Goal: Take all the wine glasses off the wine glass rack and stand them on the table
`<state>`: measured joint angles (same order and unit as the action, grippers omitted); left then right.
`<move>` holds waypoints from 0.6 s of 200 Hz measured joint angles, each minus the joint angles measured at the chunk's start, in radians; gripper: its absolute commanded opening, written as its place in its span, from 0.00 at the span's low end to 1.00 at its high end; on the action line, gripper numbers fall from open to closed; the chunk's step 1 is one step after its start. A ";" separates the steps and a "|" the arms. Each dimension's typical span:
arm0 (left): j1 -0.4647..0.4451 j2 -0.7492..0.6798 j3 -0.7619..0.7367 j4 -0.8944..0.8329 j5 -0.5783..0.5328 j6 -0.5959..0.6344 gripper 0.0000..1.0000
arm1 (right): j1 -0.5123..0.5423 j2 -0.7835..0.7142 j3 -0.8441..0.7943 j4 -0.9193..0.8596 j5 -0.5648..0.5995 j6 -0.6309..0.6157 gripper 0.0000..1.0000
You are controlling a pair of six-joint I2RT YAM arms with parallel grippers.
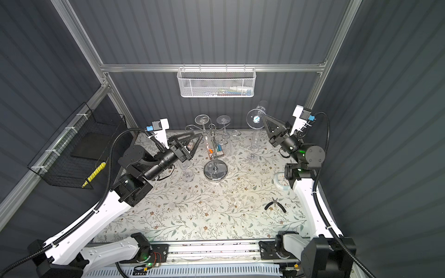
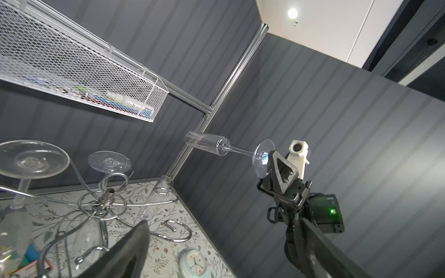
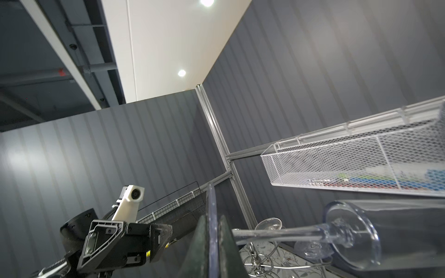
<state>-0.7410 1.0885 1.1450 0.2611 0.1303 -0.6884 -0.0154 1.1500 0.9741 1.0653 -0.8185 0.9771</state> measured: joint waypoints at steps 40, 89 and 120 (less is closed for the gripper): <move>0.000 0.068 0.003 0.050 0.074 -0.121 0.95 | 0.016 0.017 -0.046 0.255 -0.072 -0.032 0.00; 0.012 0.153 0.034 0.087 0.190 -0.251 0.95 | 0.091 0.020 -0.075 0.330 -0.143 -0.145 0.00; 0.029 0.190 0.034 0.162 0.266 -0.335 0.94 | 0.111 0.019 -0.093 0.338 -0.177 -0.216 0.00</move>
<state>-0.7116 1.2781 1.1793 0.4232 0.3958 -1.0229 0.0952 1.1694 0.8810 1.4033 -0.9951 0.7612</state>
